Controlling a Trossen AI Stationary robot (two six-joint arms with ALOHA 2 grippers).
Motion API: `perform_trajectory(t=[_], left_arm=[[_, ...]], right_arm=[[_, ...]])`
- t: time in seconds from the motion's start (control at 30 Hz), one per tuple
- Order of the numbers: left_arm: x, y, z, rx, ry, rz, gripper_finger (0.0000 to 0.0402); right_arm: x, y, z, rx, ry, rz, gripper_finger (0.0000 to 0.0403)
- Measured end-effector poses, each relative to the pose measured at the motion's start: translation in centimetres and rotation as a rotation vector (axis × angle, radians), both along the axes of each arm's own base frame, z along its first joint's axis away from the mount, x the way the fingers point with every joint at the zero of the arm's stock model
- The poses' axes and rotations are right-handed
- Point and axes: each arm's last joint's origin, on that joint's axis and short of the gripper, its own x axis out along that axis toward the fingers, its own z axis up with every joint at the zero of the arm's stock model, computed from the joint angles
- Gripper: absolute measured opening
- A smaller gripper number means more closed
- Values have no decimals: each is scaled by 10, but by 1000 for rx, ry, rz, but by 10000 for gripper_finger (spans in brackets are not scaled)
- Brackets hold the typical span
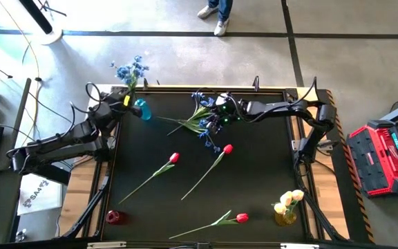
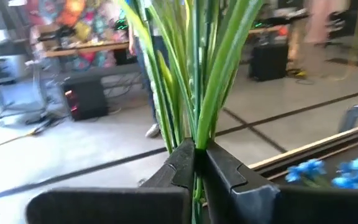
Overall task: Sort flowers into vase by color
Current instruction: Put the top left blue flowers into the blue vase
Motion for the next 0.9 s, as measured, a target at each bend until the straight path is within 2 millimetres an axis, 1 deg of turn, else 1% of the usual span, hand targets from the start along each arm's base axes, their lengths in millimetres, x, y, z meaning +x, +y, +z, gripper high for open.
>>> perform_trajectory(t=[0.1, 0.27, 0.47, 0.57, 0.73, 0.9], left_arm=[[-2, 1, -7, -16, 7, 63, 25], [-1, 1, -13, -25, 26, 72, 68], [5, 3, -20, -57, 56, 9, 134], [9, 4, -23, -71, 73, -16, 159], [12, 5, -24, -86, 65, -47, 182], [13, 5, -10, -74, 45, -62, 191]], right_arm=[[0, 0, 0, 1, 0, 0, 161], [0, 0, 0, 1, 1, 0, 161], [0, 0, 0, 1, 1, 0, 161], [0, 0, 0, 1, 1, 0, 161], [0, 0, 0, 3, 1, -2, 161], [0, 0, 0, 13, -1, -10, 161]])
